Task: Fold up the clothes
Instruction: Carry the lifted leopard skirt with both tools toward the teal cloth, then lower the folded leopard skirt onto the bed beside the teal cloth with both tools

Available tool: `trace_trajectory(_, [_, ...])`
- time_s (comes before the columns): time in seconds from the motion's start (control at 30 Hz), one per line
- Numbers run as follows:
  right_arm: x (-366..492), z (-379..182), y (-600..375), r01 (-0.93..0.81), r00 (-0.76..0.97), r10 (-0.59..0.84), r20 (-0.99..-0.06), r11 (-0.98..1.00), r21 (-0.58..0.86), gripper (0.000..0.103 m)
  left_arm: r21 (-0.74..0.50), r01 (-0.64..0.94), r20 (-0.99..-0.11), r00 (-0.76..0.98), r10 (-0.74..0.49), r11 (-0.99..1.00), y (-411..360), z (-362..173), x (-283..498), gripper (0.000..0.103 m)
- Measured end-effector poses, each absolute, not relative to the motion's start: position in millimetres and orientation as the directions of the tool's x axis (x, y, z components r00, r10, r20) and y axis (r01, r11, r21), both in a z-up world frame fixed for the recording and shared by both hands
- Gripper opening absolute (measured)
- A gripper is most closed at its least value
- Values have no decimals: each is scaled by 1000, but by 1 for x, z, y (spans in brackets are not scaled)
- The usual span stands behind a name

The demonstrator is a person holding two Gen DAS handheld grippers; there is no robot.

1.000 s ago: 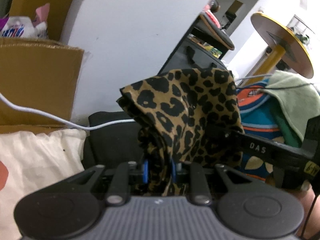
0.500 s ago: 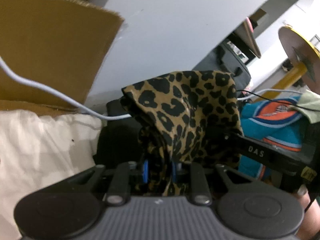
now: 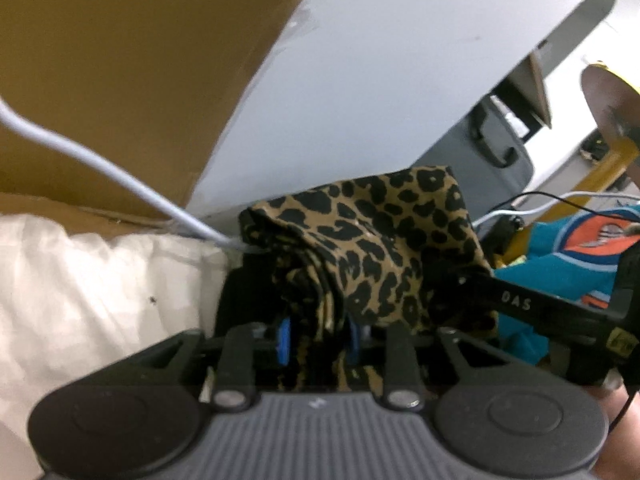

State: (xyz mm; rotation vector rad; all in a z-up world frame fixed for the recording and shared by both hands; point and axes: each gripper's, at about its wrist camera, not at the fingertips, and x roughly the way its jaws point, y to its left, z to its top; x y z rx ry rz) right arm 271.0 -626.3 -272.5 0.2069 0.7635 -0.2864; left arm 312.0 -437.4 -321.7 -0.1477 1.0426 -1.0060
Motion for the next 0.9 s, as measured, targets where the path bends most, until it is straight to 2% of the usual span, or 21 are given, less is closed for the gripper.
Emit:
trace_trajectory(0.07, [276,-277,-624,318,672,-195,-714,947,41,8,-513,621,-670,141,-728,592,-435,-318,314,50])
trace_trajectory(0.1, [279,-278,-621,305,661,-213,-719,952,-1,11,-497,625,-677,154,-720,601,-432,-314,314,50])
trace_trajectory(0.17, [277,-274,-618,308,654,-255,-712,950,-56,28,-457,641,-699,170,-695,616,-428,-303,315,49])
trace_trajectory(0.2, [276,-272,-617,314,653,-276,-706,946,-80,32,-433,652,-707,183,-683,622,-426,-296,315,46])
trace_trajectory(0.27, [263,-260,-620,337,675,-298,-675,938,-77,33,-381,681,-717,209,-665,625,-423,-280,314,41])
trace_trajectory(0.37, [234,-249,-629,380,715,-281,-640,925,18,35,-322,722,-711,242,-660,612,-423,-254,312,37])
trace_trajectory(0.57, [180,-262,-624,400,739,-258,-622,912,97,36,-281,788,-685,236,-690,548,-447,-227,298,27])
trace_trajectory(0.6, [172,-264,-622,399,739,-254,-624,911,102,36,-274,791,-681,242,-691,547,-453,-226,295,21])
trace_trajectory(0.63, [168,-266,-620,400,739,-251,-625,910,109,36,-266,795,-678,248,-692,545,-458,-224,292,19])
trace_trajectory(0.9, [147,-280,-611,415,745,-219,-630,891,181,36,-205,825,-701,250,-667,526,-487,-257,280,16])
